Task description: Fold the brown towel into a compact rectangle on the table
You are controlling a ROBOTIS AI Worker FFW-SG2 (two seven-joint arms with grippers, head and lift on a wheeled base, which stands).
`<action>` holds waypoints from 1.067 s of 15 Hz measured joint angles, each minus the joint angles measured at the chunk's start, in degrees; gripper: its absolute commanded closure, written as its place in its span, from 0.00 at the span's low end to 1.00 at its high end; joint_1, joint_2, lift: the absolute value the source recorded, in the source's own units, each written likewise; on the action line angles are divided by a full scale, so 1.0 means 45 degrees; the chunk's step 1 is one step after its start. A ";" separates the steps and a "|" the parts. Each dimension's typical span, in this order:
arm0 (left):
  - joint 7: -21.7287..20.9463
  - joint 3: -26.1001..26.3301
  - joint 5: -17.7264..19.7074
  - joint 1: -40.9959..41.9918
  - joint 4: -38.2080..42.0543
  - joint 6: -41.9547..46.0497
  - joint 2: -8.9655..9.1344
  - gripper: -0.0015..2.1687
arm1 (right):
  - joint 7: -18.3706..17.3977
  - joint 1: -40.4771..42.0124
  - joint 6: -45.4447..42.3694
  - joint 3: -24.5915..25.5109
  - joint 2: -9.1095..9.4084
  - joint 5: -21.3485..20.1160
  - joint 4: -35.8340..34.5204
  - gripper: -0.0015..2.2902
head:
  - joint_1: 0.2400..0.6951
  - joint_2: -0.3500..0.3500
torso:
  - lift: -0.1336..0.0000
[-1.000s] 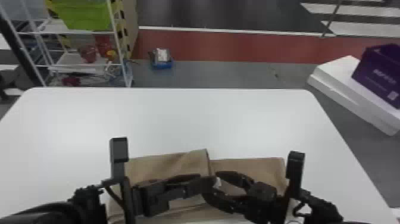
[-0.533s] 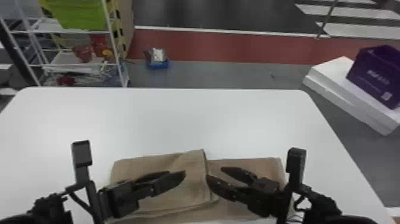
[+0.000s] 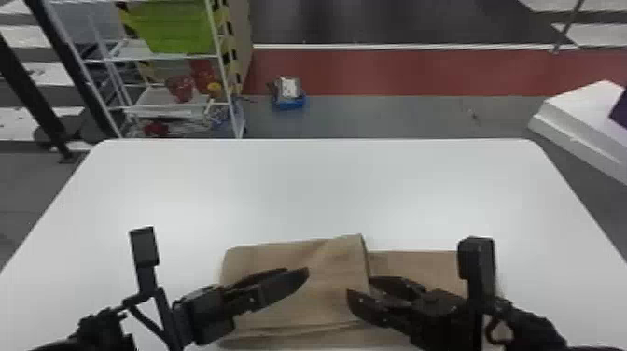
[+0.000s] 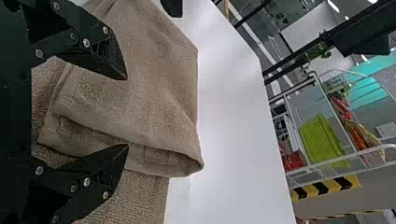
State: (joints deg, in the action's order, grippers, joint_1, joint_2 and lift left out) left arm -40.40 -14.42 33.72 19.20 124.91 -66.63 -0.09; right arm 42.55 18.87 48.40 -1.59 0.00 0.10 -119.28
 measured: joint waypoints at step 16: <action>-0.0486 -0.0510 0.0578 0.0169 -0.0032 -0.0029 0.0000 0.12 | -0.1058 -0.0971 0.1357 -0.0615 0.0000 -0.1011 0.0303 0.26 | 1.00 0.56 | 0.07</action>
State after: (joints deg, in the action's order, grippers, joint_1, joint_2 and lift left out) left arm -42.59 -16.71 36.32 19.96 124.77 -66.76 -0.09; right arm 37.79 14.50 54.50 -4.36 0.00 -4.45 -117.92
